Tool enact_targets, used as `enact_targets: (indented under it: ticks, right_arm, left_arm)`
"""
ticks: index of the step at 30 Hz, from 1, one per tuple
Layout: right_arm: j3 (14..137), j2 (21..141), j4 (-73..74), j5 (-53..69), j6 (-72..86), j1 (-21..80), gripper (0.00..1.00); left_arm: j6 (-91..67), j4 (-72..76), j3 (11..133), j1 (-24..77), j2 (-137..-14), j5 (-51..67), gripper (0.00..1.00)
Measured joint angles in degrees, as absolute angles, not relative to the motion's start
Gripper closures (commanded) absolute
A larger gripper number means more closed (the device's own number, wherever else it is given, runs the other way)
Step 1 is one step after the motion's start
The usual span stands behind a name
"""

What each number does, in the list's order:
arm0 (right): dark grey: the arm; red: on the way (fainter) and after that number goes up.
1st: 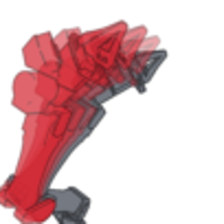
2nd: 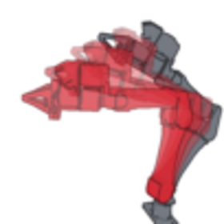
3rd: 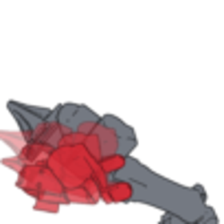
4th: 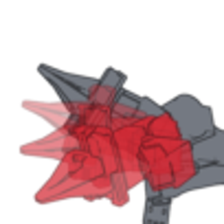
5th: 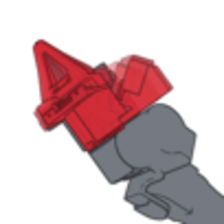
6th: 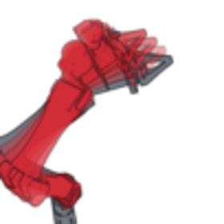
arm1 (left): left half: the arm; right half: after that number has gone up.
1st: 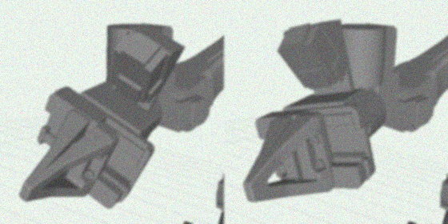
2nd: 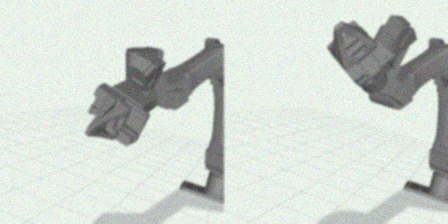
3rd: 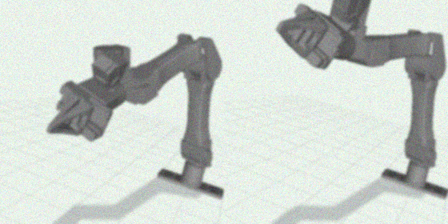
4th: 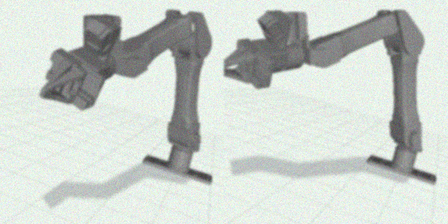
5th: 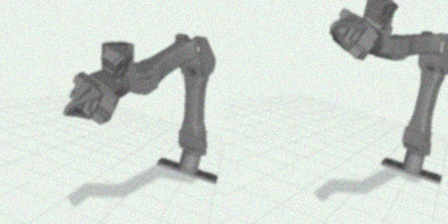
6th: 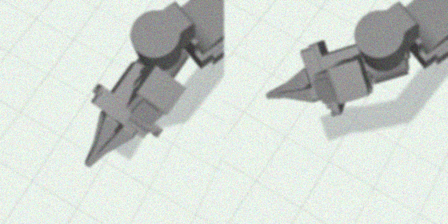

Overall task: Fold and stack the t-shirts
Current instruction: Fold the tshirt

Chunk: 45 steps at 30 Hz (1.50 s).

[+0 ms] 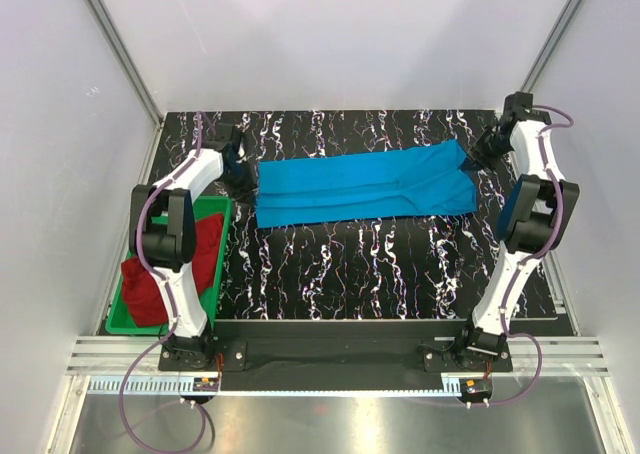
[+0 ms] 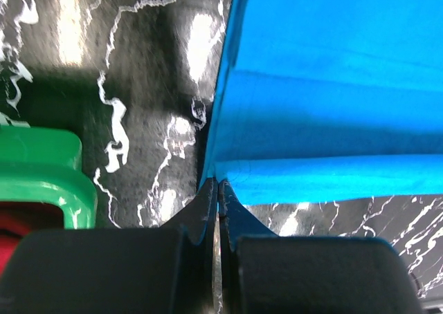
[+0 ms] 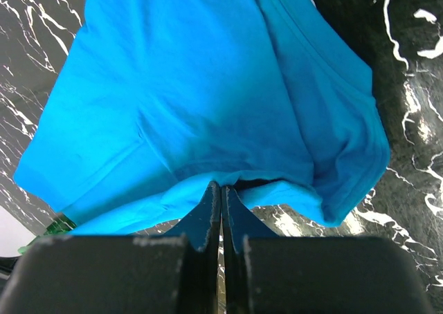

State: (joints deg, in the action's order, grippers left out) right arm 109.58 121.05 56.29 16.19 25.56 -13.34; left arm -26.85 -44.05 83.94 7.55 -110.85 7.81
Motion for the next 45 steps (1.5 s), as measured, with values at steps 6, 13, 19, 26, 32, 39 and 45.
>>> enact_targets:
  ticks: [6, 13, 19, 26, 32, 39, 45]
  right_arm:
    - [112.66, 123.37, 57.23, 16.21, 25.56, -13.23, 1.0]
    - [115.0, 126.17, 57.52, 16.84, 25.78, -13.23, 1.0]
    - [117.86, 128.62, 57.98, 17.3, 25.98, -13.21, 1.0]
    - [119.7, 130.43, 58.19, 17.69, 26.33, -13.21, 1.0]
    - [120.99, 131.59, 58.41, 17.76, 26.39, -13.21, 1.0]
    - [121.99, 133.19, 58.39, 17.78, 26.59, -13.21, 1.0]
    - [122.58, 134.21, 58.43, 18.15, 26.92, -13.21, 1.0]
  left_arm:
    - [-26.89, -44.01, 84.68, 7.33, -112.71, 8.23, 1.0]
    - [-27.05, -44.05, 85.17, 7.31, -113.78, 8.32, 1.0]
    - [-27.09, -44.34, 87.24, 7.31, -115.31, 8.34, 1.0]
    - [-27.27, -44.6, 88.49, 7.31, -116.46, 8.34, 1.0]
    - [-27.29, -45.01, 88.51, 7.31, -116.49, 8.34, 1.0]
    - [-27.29, -45.36, 89.56, 7.31, -117.51, 8.34, 1.0]
    - [-27.29, -45.43, 90.06, 7.29, -117.84, 8.34, 1.0]
